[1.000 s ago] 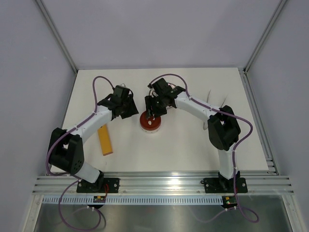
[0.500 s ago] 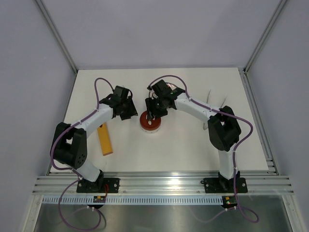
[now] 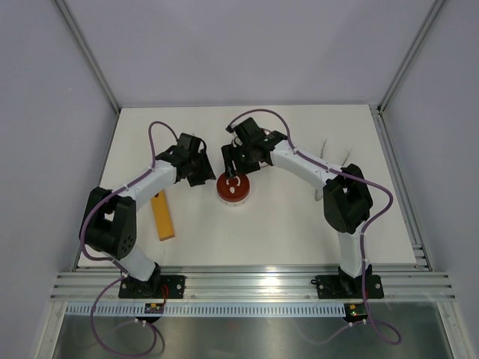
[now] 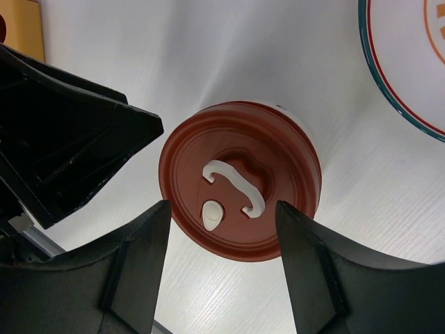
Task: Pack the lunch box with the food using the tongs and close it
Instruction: Screw the box lid onto the packing box.
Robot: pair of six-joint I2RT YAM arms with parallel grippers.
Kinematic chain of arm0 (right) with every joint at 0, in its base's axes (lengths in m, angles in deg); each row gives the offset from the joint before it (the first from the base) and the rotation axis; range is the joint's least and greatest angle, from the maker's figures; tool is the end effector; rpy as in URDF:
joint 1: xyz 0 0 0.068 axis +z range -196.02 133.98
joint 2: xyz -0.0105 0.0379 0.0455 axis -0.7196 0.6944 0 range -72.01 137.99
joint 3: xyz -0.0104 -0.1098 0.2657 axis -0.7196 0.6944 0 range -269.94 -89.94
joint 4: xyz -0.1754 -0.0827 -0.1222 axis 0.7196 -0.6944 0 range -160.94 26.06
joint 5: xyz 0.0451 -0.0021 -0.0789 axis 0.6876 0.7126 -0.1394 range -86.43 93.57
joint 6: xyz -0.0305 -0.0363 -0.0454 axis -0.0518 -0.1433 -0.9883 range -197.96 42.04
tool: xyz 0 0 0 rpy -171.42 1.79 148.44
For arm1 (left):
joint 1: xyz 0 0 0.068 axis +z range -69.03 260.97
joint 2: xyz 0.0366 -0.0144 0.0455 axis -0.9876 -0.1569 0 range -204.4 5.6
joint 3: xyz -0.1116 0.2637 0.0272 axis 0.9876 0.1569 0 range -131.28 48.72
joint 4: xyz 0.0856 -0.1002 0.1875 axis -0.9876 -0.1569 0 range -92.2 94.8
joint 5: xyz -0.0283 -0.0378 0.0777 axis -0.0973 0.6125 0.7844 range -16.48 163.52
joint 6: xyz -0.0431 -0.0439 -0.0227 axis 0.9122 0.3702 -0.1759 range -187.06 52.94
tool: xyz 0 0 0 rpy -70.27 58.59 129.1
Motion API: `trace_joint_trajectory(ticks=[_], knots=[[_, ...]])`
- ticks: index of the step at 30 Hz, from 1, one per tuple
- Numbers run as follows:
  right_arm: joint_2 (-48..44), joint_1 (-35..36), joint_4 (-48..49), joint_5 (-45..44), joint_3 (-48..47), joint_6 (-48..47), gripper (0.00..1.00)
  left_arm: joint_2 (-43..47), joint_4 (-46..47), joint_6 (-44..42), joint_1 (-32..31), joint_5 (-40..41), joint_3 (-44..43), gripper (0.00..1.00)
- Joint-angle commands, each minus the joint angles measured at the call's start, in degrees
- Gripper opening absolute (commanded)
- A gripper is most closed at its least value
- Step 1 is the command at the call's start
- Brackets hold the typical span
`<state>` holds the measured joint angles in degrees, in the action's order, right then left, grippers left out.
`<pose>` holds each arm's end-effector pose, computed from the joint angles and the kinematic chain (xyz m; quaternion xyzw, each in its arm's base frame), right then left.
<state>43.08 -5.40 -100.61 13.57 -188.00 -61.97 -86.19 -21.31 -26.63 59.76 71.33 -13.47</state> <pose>0.3213 0.2874 0.2616 -0.2284 0.9191 0.2201 0.2339 0.2900 -0.1147 0.2373 -0.1539 0.9429 -0.1668 0.2438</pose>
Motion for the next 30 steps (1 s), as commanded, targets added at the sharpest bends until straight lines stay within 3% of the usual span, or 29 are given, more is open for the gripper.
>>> trace_joint_trajectory(ticks=[1,12,20,30], knots=[[1.8,0.2,0.5,1.2,-2.6,-2.4,0.69,-0.8,1.9,-0.1,0.4,-0.9,0.7,0.47],[3.9,0.2,-0.1,4.3,-3.5,-4.7,0.67,-2.1,2.3,-0.6,0.8,-1.7,0.9,0.47],[3.0,0.2,0.2,5.1,-2.4,-6.0,0.45,-2.4,2.5,-0.9,1.3,-1.6,1.2,0.47],[1.4,0.2,0.2,3.7,-0.6,-7.8,0.26,-3.5,2.6,-1.0,1.6,-2.1,0.8,0.47]])
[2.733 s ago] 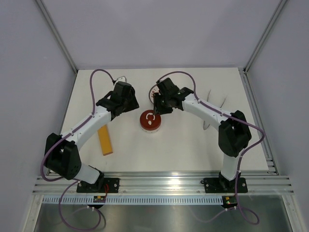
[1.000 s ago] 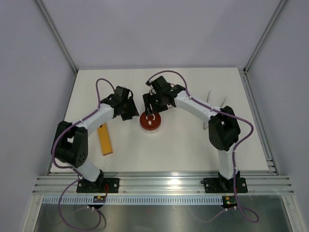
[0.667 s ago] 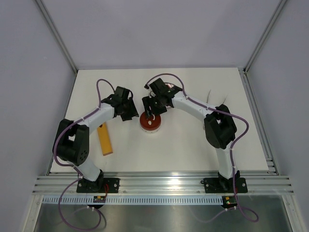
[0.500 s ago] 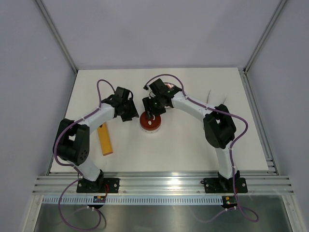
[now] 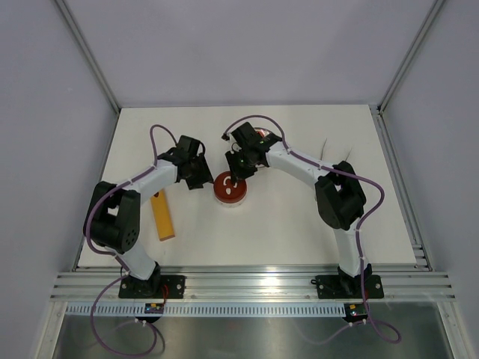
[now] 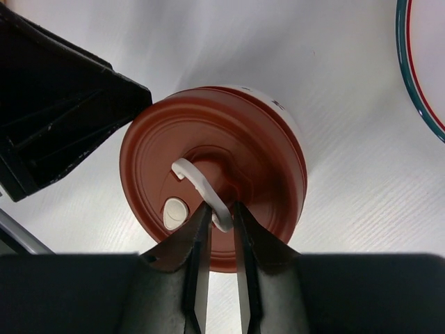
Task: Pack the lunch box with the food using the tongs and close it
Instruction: Screw the box lid onto the packing box.
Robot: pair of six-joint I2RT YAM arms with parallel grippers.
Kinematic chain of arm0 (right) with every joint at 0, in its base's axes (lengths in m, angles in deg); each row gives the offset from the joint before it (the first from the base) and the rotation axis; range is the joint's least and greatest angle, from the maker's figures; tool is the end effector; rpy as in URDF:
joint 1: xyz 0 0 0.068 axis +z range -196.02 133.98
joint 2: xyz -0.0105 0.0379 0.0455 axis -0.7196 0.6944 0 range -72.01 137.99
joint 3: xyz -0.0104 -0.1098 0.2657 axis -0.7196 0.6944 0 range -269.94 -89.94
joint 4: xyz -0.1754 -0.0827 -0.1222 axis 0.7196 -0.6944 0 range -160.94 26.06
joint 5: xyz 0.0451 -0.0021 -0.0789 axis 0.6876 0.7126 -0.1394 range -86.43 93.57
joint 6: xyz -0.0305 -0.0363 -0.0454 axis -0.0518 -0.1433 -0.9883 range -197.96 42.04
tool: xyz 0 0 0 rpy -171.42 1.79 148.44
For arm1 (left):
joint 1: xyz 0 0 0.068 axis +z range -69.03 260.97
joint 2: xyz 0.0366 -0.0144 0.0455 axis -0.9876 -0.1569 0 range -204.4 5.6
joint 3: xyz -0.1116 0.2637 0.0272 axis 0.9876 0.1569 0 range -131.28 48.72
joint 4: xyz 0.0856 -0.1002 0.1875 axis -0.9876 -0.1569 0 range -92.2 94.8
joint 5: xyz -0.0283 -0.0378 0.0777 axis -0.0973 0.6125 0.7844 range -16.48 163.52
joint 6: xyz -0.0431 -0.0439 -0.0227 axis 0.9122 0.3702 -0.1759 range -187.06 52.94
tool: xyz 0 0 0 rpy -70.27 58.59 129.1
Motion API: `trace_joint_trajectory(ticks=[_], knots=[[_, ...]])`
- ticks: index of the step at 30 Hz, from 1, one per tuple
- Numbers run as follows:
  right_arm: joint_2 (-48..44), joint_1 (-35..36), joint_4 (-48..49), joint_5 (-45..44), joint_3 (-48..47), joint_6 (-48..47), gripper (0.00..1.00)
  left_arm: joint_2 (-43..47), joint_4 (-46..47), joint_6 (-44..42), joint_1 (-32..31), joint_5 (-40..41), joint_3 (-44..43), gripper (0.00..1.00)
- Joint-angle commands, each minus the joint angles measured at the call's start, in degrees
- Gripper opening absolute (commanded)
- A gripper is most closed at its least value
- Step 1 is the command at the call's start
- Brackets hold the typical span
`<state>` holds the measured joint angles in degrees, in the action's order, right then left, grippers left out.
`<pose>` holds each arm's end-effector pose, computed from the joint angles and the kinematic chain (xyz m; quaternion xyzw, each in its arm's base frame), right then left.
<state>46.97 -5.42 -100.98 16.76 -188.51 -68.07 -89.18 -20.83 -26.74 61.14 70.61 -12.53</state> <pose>0.3266 0.2954 0.2360 -0.2835 0.9110 0.2185 0.2048 0.2963 -0.1097 0.2180 -0.1647 0.9495 -0.1545 0.2178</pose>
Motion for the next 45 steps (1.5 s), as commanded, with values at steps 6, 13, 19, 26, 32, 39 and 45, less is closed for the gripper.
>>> trace_joint_trajectory(ticks=[6,13,19,26,32,39,45], knots=[[-3.6,1.1,0.6,-1.5,0.5,-3.5,0.19,-1.2,2.2,-1.3,0.2,-1.9,-0.4,0.47],[-3.8,1.7,1.0,-1.9,1.4,-5.7,0.34,-1.5,2.0,-1.3,0.3,-1.5,-0.4,0.47],[-5.2,2.2,3.8,-1.1,3.0,-5.1,0.35,-2.0,1.9,-1.3,0.3,-1.7,-0.4,0.47],[-7.4,2.8,6.9,-1.5,5.7,-5.3,0.34,-3.1,2.0,-1.2,0.3,-2.2,-0.6,0.47],[-8.5,3.5,7.9,-1.6,6.3,-5.8,0.35,-3.5,2.0,-1.3,0.3,-2.2,-0.6,0.47],[-6.1,4.1,6.0,-3.4,4.3,-6.4,0.35,-3.1,1.7,-1.5,0.3,-2.4,-0.7,0.47],[-5.4,5.0,5.7,-8.1,4.0,-8.4,0.41,-3.3,1.8,-1.6,0.3,-2.6,-0.6,0.47]])
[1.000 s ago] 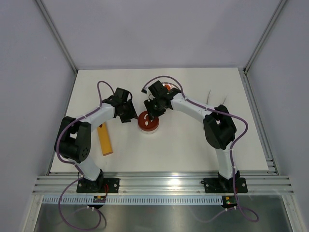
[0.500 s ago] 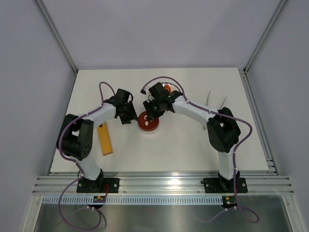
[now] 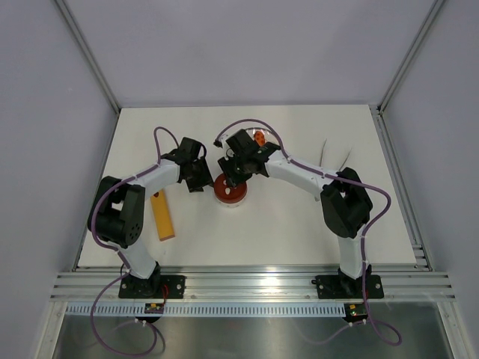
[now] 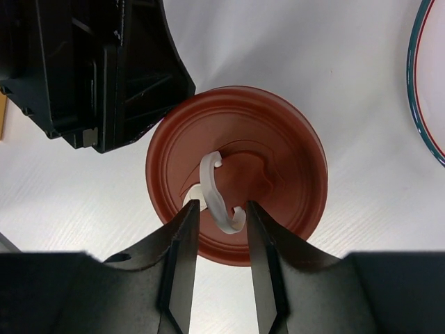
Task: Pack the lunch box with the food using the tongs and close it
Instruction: Screw the box lid onto the packing box.
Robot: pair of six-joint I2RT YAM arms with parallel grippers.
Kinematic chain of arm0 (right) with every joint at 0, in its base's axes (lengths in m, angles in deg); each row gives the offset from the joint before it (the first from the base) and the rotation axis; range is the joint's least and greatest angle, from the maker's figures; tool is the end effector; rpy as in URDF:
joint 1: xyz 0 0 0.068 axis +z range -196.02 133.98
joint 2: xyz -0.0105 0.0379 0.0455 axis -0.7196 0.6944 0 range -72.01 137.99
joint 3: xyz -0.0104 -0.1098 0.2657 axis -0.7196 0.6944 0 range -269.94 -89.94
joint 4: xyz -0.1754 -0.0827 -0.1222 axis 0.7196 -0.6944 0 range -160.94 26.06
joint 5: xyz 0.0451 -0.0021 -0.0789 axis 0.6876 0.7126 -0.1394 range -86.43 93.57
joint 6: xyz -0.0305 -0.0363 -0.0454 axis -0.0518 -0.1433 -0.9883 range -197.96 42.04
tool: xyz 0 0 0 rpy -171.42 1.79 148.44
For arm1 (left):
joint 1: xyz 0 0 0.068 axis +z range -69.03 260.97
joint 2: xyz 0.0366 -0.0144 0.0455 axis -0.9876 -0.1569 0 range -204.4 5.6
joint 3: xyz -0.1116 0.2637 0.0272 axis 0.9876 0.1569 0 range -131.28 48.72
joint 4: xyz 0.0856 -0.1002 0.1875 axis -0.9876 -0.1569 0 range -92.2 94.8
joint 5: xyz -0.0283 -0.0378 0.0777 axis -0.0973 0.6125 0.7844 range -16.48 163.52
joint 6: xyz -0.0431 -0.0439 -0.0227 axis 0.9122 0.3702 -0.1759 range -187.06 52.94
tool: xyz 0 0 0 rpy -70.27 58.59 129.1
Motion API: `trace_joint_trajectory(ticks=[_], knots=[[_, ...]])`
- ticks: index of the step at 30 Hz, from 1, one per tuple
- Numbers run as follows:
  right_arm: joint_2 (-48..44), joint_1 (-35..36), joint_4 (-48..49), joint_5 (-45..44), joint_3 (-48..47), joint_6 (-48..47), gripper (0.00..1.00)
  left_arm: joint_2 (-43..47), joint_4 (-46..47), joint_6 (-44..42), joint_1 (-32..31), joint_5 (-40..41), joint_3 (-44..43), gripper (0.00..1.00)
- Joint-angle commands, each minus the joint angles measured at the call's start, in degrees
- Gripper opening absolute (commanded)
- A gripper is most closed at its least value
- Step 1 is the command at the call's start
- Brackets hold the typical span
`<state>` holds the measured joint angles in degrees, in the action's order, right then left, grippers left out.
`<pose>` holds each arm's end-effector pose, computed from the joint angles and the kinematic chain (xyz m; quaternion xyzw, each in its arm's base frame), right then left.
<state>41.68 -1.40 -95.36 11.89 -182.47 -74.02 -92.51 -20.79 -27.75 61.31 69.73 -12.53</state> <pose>0.2980 0.3045 0.2500 -0.3501 0.8777 0.1942 0.2634 0.3017 -0.1114 0.2007 -0.1578 0.9578 -0.1452 0.1914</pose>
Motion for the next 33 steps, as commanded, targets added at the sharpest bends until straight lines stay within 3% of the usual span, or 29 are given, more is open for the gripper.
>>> trace_joint_trajectory(ticks=[1,8,15,33], knots=[[0.0,1.0,0.1,-3.6,-2.1,-2.5,0.41,0.0,1.9,-0.5,0.1,-1.7,-0.7,0.47],[2.0,1.3,1.3,-3.8,-2.7,-1.9,0.36,-0.5,1.9,-0.4,0.1,-2.2,-0.8,0.47],[-0.7,1.4,2.9,-6.3,-0.9,-0.1,0.00,-0.4,2.0,-0.4,0.1,-2.1,-0.4,0.47],[-5.3,1.4,3.7,-6.4,-0.7,4.1,0.00,0.2,2.0,-0.3,0.5,-1.7,0.3,0.47]])
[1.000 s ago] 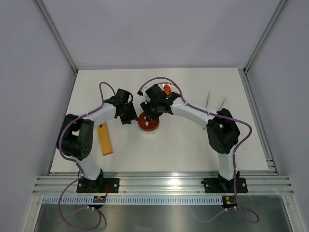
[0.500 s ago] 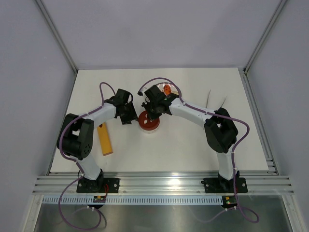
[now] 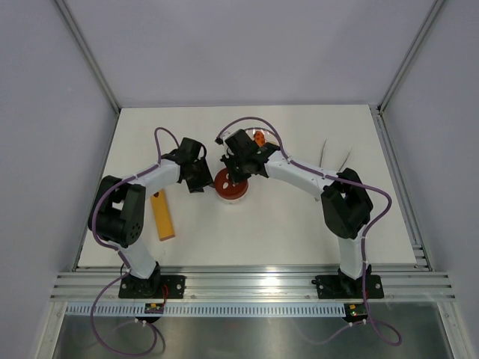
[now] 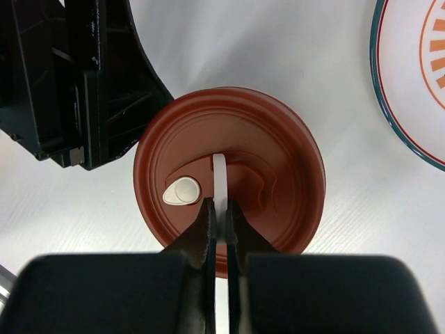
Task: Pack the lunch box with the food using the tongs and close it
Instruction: Screw the box lid onto the packing box.
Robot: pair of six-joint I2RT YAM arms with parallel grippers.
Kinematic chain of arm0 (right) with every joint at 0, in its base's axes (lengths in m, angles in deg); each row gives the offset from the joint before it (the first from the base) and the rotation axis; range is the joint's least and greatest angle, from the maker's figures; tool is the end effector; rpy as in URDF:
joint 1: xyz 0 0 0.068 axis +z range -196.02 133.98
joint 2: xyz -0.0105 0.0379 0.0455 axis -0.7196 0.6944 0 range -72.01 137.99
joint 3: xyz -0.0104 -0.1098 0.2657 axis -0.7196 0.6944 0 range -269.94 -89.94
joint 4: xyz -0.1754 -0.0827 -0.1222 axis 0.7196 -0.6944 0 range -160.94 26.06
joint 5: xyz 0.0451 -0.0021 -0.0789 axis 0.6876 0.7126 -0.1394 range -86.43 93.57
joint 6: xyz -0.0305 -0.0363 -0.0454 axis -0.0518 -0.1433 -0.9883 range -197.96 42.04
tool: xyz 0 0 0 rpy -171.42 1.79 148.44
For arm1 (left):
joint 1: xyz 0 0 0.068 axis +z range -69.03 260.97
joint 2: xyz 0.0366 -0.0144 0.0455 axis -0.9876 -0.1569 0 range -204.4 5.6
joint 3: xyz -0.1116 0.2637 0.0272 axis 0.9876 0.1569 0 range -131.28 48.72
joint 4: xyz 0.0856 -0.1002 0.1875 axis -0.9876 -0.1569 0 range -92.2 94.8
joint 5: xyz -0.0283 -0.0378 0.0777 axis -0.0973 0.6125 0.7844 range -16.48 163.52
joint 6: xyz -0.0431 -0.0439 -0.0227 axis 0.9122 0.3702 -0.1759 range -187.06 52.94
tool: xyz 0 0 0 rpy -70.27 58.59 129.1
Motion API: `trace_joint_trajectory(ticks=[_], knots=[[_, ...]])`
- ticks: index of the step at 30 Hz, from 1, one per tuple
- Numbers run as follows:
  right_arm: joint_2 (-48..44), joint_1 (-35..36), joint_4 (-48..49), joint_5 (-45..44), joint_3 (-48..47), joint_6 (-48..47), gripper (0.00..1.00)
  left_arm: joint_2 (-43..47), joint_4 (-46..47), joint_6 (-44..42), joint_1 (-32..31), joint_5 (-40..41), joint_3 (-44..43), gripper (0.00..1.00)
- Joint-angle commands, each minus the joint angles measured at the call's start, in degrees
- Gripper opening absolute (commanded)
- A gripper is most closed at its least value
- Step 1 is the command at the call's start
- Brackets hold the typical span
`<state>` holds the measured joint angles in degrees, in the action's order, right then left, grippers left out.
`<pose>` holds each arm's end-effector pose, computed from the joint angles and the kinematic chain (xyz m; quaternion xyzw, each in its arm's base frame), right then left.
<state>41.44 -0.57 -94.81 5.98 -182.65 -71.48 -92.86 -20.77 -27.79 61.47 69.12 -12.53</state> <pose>0.2981 0.3058 0.2530 -0.3214 0.8878 0.1618 0.2868 0.3023 -0.1113 0.1990 -0.1578 0.9583 -0.1480 0.1866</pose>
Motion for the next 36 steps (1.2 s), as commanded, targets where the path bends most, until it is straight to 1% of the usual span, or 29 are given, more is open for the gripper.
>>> trace_joint_trajectory(ticks=[1,5,9,13,16,23,29,36], knots=[[-5.2,0.6,3.2,-0.5,-0.4,2.0,0.00,0.5,2.0,-0.2,0.3,-1.0,0.3,0.47],[-4.5,0.5,2.7,-1.4,-0.4,3.2,0.00,0.8,2.0,-0.1,0.3,-1.0,0.3,0.47],[-1.8,0.3,2.2,-2.1,0.1,5.0,0.00,1.6,1.7,-0.1,0.3,-0.5,0.5,0.47],[-0.2,0.3,5.2,-1.1,4.0,7.3,0.00,3.0,1.0,-0.4,0.4,0.3,0.5,0.47],[-0.7,0.3,5.9,-1.8,5.1,8.2,0.00,4.1,0.3,-0.8,0.4,0.9,0.3,0.47],[-1.1,-0.3,4.2,-2.1,3.2,8.3,0.00,6.4,-0.6,-0.7,0.4,1.2,0.7,0.47],[-4.4,-1.2,4.2,-2.1,2.7,9.4,0.00,9.9,-1.9,-1.3,0.4,3.1,0.7,0.47],[-5.5,-3.3,4.9,0.9,3.1,11.7,0.00,11.8,-3.0,-1.6,0.4,3.6,0.0,0.47]])
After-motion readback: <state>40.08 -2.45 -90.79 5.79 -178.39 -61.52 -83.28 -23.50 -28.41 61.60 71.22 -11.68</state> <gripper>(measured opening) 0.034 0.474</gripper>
